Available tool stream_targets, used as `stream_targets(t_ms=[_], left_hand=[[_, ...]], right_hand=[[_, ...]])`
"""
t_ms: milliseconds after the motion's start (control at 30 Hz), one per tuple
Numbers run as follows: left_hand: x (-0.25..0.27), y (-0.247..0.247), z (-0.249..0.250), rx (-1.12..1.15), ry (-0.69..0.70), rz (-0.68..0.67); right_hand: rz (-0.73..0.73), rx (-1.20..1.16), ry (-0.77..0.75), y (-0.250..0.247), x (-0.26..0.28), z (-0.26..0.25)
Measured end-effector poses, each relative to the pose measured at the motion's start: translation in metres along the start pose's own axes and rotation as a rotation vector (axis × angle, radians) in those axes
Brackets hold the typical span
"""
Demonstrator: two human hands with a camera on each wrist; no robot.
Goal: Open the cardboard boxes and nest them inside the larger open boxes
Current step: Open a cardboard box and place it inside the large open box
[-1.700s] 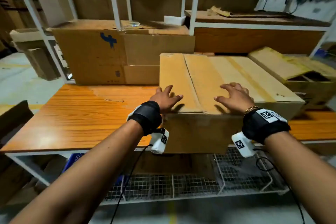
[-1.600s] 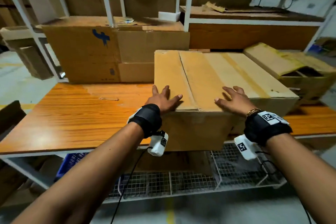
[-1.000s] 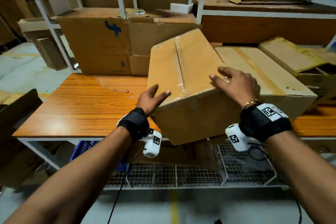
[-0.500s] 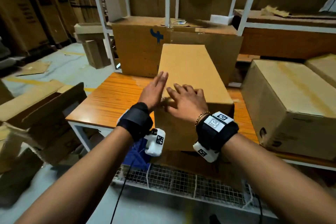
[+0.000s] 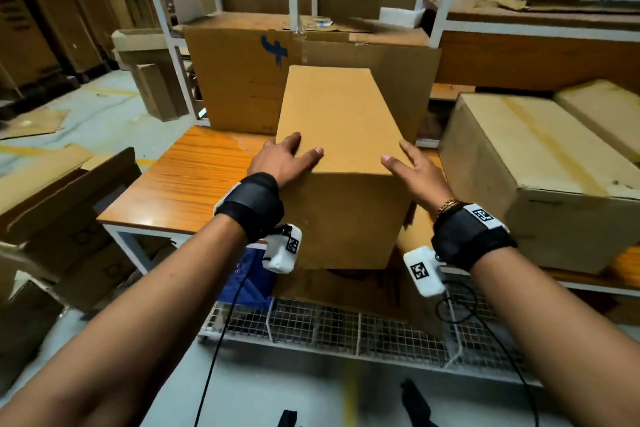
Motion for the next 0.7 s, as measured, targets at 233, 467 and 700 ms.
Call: stream_targets(t_ms=[233,467,700], left_hand=[[-0.003,-0.015,-0.033,0.375,-0.096,0.048],[0.004,-0.043,-0.131,0.702,-0.391,0.212],[0.017,-0.038,-0.185,0.909,-0.595,-0.025]], right_hand=[[0.057,-0.165,-0.136,0.008,0.004,-0.042],[-0.032,-0.007,-0.523,0.060,0.029,-0.151],[-0.223,0.225,-0.771,0.176,0.080,-0.187]])
Point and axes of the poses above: each hand's wrist, its own x-axis away from the middle knuckle, its own y-axis out of the palm, z = x × y, the point moved 7 cm from there along -x, towards the middle knuckle, and after that the axes turned 15 degrees about z, right-handed, at the moved point
